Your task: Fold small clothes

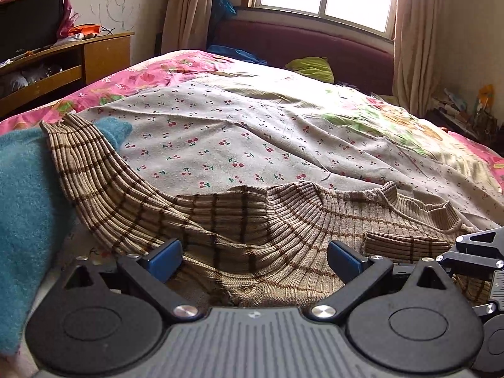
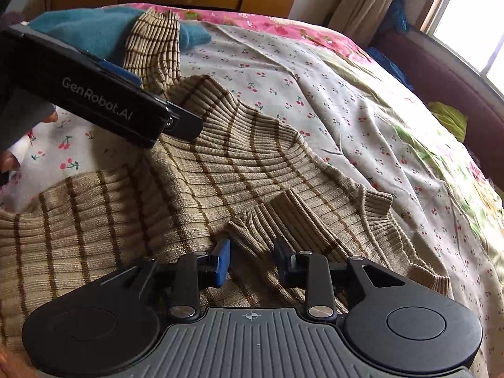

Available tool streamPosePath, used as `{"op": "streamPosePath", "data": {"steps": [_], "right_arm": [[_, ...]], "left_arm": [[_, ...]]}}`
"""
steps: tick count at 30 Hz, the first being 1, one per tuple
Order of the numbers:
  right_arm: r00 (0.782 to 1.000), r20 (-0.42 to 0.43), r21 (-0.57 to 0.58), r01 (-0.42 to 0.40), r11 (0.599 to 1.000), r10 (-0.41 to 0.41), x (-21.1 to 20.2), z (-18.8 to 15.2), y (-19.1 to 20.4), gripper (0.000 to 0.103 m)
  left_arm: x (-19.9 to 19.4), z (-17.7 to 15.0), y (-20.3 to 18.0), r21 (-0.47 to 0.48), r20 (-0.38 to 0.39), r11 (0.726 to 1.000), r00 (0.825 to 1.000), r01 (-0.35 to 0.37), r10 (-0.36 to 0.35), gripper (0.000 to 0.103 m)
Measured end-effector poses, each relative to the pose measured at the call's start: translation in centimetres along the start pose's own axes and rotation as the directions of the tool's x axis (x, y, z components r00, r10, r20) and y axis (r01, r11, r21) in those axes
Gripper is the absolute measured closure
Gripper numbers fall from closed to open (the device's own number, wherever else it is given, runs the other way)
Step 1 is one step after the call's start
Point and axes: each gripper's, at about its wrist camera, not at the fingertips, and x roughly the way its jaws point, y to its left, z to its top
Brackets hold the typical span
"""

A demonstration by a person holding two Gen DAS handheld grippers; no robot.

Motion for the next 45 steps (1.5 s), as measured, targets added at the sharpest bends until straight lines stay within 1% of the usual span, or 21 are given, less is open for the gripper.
{"op": "streamPosePath", "data": {"steps": [2, 4, 7, 9, 12, 14, 15, 16, 17, 19, 23, 25, 28, 31, 35, 37, 40, 41, 42, 43, 45], "right_arm": [[0.999, 0.01, 0.027, 0.043, 0.999, -0.043, 0.5, 0.2, 0.1, 0.079], [0.998, 0.012, 0.129, 0.056, 0.99, -0.058, 0.6, 0.7, -0.7, 0.095], [0.993, 0.05, 0.286, 0.088, 0.954, -0.107, -0.1, 1.4, -2.4, 0.095], [0.986, 0.085, 0.354, 0.107, 0.929, -0.145, -0.5, 1.7, -2.8, 0.095], [0.98, 0.126, 0.401, 0.095, 0.911, -0.157, -0.2, 2.0, -2.0, 0.095], [0.978, 0.121, 0.428, 0.103, 0.898, -0.17, 0.7, 1.9, -1.5, 0.094], [0.984, 0.091, 0.415, 0.104, 0.904, -0.155, 1.6, 1.9, -1.4, 0.089], [0.992, 0.052, 0.407, 0.084, 0.909, -0.115, 2.3, 1.7, -1.4, 0.088], [0.995, 0.037, 0.422, 0.064, 0.904, -0.088, 2.5, 1.5, -1.6, 0.088], [0.996, 0.062, 0.449, 0.033, 0.893, -0.068, 1.6, 1.0, -2.2, 0.088], [0.989, 0.132, 0.548, -0.018, 0.836, -0.065, -2.3, -0.5, -4.6, 0.087], [0.987, 0.12, 0.571, 0.019, 0.82, -0.106, -3.7, -1.8, -5.8, 0.087], [0.986, 0.063, 0.582, 0.089, 0.808, -0.155, -4.5, -4.1, -7.4, 0.086], [0.984, 0.025, 0.598, 0.124, 0.792, -0.174, -4.7, -5.8, -8.4, 0.085], [0.98, 0.031, 0.633, 0.133, 0.762, -0.197, -5.7, -7.8, -9.2, 0.085], [0.975, 0.016, 0.646, 0.16, 0.746, -0.222, -6.1, -9.0, -9.5, 0.083], [0.969, -0.06, 0.704, 0.212, 0.678, -0.241, -6.2, -12.4, -10.9, 0.082], [0.97, -0.068, 0.735, 0.206, 0.646, -0.233, -6.2, -13.7, -11.5, 0.082], [0.972, -0.064, 0.772, 0.192, 0.606, -0.226, -6.6, -15.0, -12.1, 0.087], [0.974, -0.057, 0.803, 0.176, 0.57, -0.221, -7.1, -16.0, -12.7, 0.089], [0.968, -0.045, 0.846, 0.168, 0.506, -0.246, -8.6, -17.0, -13.5, 0.087]], "left_arm": [[0.0, 0.0, 0.1, 0.0, 0.001, 1.0, 1.0, 0.004, -0.004, 0.0], [0.0, 0.0, 0.2, -0.003, 0.004, 1.0, 1.0, 0.007, -0.007, 0.0], [-0.2, 0.0, 0.5, -0.013, 0.013, 1.0, 1.0, 0.008, -0.008, 0.0], [-0.2, 0.0, 0.6, -0.019, 0.015, 1.0, 1.0, 0.014, -0.014, 0.0], [-0.2, -0.1, 0.5, -0.016, 0.015, 1.0, 1.0, 0.012, -0.012, 0.0], [-0.2, -0.2, 0.4, -0.012, 0.015, 1.0, 1.0, 0.009, -0.008, 0.0], [-0.1, -0.3, 0.4, -0.01, 0.013, 1.0, 1.0, -0.006, 0.007, 0.0], [0.0, -0.4, 0.5, -0.01, 0.01, 1.0, 1.0, -0.005, 0.005, 0.0], [0.1, -0.5, 0.7, -0.017, 0.003, 1.0, 1.0, -0.001, 0.001, 0.0], [0.2, -0.6, 0.7, -0.019, 0.0, 1.0, 1.0, 0.002, -0.002, 0.0], [0.1, -0.6, 0.2, 0.006, 0.014, 1.0, 1.0, -0.005, 0.005, 0.0], [-0.2, -0.6, -0.2, 0.02, 0.028, 1.0, 1.0, -0.003, 0.002, 0.0], [-0.2, 0.0, -1.5, 0.044, 0.041, 0.999, 0.999, 0.018, -0.02, 0.0], [0.3, 1.2, -3.8, 0.076, 0.046, 0.995, 0.996, 0.071, -0.075, 0.0], [2.5, 1.8, -7.2, 0.127, 0.014, 0.986, 0.994, 0.107, -0.109, 0.0], [4.1, 1.4, -8.4, 0.15, -0.018, 0.984, 0.995, 0.1, -0.099, 0.0], [6.8, -0.3, -9.2, 0.203, -0.101, 0.978, 0.995, 0.04, -0.02, 0.0], [7.1, -1.0, -9.3, 0.229, -0.101, 0.973, 0.995, 0.031, -0.008, 0.0], [6.8, -1.5, -9.1, 0.244, -0.075, 0.969, 0.997, 0.036, -0.018, 0.0], [6.6, -1.7, -9.1, 0.245, -0.065, 0.969, 0.998, 0.04, -0.024, 0.0], [6.4, -1.5, -9.1, 0.243, -0.072, 0.969, 0.997, 0.037, -0.02, 0.0]]}}
